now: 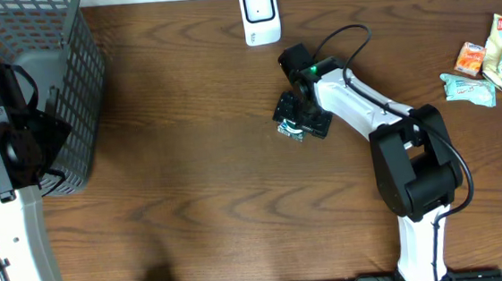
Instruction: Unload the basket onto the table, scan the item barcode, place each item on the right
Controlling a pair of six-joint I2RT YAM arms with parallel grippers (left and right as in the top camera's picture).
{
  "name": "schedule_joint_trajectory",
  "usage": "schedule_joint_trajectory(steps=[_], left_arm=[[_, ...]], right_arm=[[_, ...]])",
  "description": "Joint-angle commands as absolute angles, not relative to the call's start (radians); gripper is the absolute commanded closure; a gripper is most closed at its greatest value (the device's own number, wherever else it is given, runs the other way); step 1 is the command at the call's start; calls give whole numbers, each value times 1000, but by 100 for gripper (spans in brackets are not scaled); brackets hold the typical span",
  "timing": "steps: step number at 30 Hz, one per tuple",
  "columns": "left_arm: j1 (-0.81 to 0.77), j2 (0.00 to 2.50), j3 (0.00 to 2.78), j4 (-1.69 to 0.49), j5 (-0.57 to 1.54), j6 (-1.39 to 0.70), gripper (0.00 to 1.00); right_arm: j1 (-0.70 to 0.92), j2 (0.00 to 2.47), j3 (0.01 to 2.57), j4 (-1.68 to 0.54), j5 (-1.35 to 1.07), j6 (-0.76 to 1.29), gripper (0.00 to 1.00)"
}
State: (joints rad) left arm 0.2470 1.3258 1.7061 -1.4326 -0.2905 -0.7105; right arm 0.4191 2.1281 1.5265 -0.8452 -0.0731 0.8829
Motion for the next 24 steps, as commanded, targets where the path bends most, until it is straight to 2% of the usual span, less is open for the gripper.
schedule_joint_trajectory(steps=[1, 9, 16, 24], left_arm=[[252, 1319, 1705, -1435, -300, -719, 2], [252, 1319, 1705, -1435, -300, -719, 2], [252, 1319, 1705, -1435, -300, -719, 2], [252, 1319, 1705, -1435, -300, -719, 2]], right_arm=[[426, 2134, 1501, -846, -58, 877, 27], [425, 2134, 1502, -884, -59, 878, 44], [410, 2133, 1546, -925, -151, 849, 44], [353, 2133, 1642, -961, -590, 689, 44]])
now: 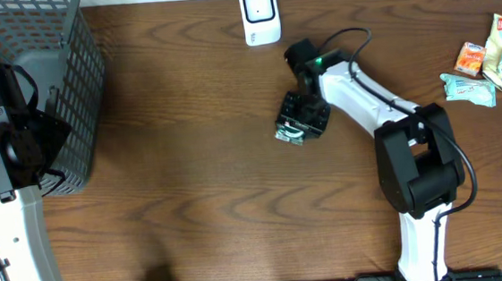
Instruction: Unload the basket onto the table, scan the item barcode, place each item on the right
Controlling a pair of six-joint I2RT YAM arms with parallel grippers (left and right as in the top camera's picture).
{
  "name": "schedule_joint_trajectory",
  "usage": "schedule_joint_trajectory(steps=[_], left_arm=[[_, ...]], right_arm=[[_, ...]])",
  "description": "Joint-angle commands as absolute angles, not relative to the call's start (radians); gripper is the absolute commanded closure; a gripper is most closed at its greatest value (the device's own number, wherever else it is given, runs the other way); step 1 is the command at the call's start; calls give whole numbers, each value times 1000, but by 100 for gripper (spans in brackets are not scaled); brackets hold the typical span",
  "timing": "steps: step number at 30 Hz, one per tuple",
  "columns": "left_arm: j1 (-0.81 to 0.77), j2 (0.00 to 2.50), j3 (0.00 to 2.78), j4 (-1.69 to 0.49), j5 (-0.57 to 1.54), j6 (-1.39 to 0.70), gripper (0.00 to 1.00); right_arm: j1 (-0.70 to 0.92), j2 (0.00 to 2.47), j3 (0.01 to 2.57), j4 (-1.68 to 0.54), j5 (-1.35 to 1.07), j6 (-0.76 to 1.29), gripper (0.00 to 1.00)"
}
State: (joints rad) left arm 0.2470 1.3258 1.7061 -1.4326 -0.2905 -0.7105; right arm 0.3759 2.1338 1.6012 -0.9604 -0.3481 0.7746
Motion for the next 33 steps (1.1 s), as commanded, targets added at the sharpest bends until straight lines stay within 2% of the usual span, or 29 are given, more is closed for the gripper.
schedule_joint_trajectory(steps=[1, 8, 11, 19, 33], left_arm=[[252, 1319, 1705, -1435, -300, -719, 2], [252, 1319, 1705, -1435, -300, -719, 2], [252, 1319, 1705, -1435, -300, -719, 2], [252, 1319, 1705, -1435, -300, -719, 2], [252, 1319, 1705, -1435, -300, -719, 2]], right_arm=[[345, 2133, 1645, -959, -661, 677, 44], [282, 2133, 1646, -939, -1208, 653, 43], [263, 2133, 1646, -931, -1353, 654, 43], [242, 2133, 1646, -934, -1440, 702, 41], [249, 2133, 1646, -927, -1390, 699, 41]])
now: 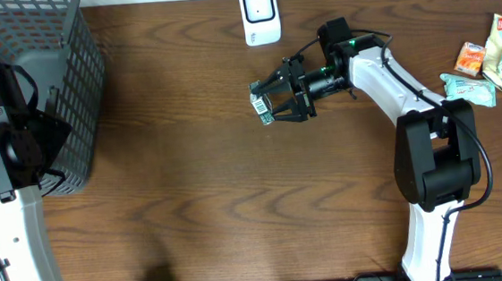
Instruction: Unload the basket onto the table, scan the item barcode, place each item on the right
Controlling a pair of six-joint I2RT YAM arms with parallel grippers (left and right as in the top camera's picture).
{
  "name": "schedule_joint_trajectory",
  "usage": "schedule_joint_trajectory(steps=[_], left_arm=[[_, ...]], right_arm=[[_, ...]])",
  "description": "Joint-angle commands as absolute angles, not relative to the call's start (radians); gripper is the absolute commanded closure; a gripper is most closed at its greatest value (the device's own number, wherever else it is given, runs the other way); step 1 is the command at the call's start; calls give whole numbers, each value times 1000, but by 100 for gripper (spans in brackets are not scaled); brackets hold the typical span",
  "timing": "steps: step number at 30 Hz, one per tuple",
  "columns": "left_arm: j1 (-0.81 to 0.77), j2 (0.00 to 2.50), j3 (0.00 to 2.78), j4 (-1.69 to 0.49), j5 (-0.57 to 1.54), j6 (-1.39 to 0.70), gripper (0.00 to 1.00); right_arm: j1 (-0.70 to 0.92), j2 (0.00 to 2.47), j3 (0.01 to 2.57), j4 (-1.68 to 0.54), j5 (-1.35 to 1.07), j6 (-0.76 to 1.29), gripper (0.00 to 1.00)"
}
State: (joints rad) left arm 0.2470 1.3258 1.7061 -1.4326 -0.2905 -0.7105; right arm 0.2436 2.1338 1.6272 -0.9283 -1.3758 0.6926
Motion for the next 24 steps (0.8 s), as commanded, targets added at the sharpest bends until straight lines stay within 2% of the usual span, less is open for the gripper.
schedule_joint_trajectory(steps=[1, 17, 24], left_arm=[[252, 1319, 1705, -1435, -300, -719, 2], [252, 1319, 1705, -1435, -300, -719, 2], [252, 1319, 1705, -1435, -300, -719, 3]], right_arm=[[250, 2133, 1646, -925, -1390, 699, 42], [256, 2133, 1646, -908, -1352, 708, 41], [263, 2133, 1646, -754, -1119, 813, 43]])
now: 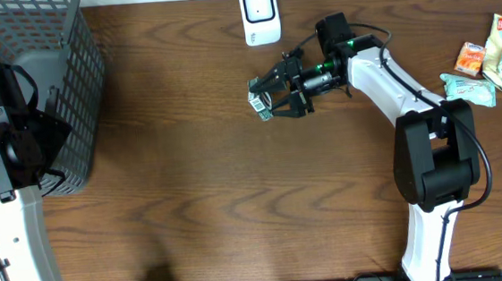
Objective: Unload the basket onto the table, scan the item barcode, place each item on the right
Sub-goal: 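Raise the tin up to the scanner window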
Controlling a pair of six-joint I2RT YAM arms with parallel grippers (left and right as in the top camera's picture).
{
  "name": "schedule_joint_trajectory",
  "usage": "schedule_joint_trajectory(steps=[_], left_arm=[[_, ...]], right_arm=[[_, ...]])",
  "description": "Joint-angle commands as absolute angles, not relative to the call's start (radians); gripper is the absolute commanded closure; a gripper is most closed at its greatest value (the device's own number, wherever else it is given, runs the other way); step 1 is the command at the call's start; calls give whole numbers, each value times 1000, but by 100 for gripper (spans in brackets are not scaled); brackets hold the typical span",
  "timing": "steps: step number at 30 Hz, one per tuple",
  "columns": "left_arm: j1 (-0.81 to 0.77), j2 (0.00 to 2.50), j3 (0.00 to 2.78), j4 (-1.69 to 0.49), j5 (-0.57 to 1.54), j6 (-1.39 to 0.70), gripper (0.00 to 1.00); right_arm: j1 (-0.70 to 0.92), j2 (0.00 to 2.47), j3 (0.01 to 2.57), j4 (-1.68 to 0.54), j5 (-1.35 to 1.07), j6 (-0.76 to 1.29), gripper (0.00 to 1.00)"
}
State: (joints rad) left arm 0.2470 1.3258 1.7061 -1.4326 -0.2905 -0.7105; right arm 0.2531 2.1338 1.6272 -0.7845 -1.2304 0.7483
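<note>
My right gripper [264, 96] is shut on a small green and white packet [259, 105] with a barcode label showing on its upper face. The arm reaches left across the table, and the packet hangs just below and slightly left of the white barcode scanner [259, 15], which stands at the far edge. A gap of bare wood lies between packet and scanner. My left arm sits at the left edge; its fingers are out of view.
A grey wire basket [57, 75] stands at the far left. Several snack packets [495, 54] lie at the far right edge. The right arm's base [428, 225] stands at the front right.
The right gripper and its packet have shifted slightly up and left, a little closer to the scanner. The left arm stays still.
The right gripper was first down over the packet in the middle of the table, pointing downward. Shortly after it stood a bit nearer the scanner with the packet beneath it. Then the wrist had turned sideways with the packet held out to the left, and it has edged toward the scanner.
</note>
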Motion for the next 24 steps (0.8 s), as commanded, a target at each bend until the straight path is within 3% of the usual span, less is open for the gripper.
schedule_joint_trajectory(steps=[1, 15, 24], left_arm=[[252, 1319, 1705, -1435, -300, -719, 3], [252, 1319, 1705, -1435, -300, -719, 2], [252, 1319, 1705, -1435, -300, -720, 2]], right_arm=[[270, 2133, 1646, -728, -1108, 833, 42], [308, 2133, 1661, -229, -669, 918, 39], [306, 2135, 1848, -257, -310, 746, 35]])
